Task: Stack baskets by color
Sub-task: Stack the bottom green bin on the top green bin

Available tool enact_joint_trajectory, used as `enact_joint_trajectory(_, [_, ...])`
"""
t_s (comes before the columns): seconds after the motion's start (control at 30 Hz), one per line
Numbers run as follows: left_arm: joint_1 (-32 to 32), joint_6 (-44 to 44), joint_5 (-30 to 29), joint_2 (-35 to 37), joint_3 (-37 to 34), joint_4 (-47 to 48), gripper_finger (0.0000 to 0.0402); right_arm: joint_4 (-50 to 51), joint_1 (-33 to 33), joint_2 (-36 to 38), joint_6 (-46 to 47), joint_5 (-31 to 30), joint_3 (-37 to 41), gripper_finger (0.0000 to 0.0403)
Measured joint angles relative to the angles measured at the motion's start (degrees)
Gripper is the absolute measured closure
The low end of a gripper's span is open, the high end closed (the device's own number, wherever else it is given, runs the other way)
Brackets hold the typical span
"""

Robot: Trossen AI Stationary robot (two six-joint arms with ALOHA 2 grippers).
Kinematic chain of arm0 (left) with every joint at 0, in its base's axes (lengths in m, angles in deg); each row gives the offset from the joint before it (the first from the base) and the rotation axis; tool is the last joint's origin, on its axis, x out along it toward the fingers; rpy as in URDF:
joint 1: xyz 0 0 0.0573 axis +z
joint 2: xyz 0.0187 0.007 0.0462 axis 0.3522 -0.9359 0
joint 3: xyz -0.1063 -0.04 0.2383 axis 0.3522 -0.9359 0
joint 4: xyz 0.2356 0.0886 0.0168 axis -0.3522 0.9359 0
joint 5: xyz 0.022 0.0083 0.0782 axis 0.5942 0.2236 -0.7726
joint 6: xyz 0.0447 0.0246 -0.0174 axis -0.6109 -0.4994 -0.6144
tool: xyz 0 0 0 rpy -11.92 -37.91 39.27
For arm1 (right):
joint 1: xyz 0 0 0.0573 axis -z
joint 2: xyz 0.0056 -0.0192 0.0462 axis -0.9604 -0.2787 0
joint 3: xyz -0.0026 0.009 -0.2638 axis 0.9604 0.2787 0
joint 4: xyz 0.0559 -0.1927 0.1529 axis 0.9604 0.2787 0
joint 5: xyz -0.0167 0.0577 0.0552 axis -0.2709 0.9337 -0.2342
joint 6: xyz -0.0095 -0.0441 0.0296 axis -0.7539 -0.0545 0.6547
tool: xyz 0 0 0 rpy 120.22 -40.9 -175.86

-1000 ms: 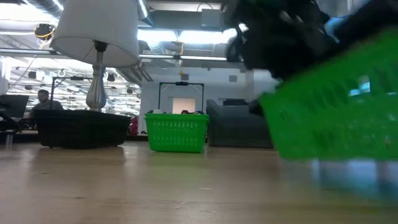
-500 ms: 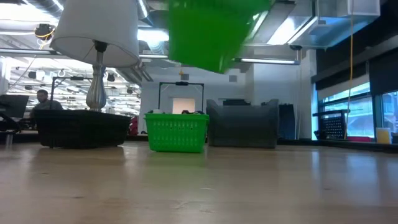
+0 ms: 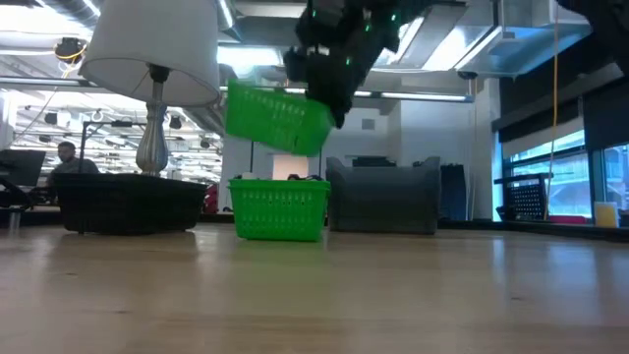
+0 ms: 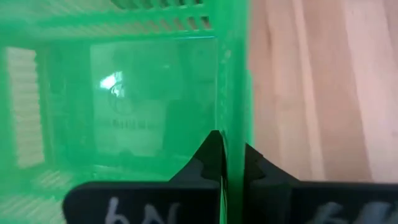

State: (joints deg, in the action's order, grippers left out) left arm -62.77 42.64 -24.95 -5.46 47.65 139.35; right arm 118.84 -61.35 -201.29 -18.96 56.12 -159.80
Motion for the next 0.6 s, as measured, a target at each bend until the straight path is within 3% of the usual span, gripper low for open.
enact_joint_trajectory(0.6, [0.0,0.3,-1.9,0.0,0.0,0.0,0.0355,3.0,3.2,-6.3,-6.9,0.2,0.0,0.0403])
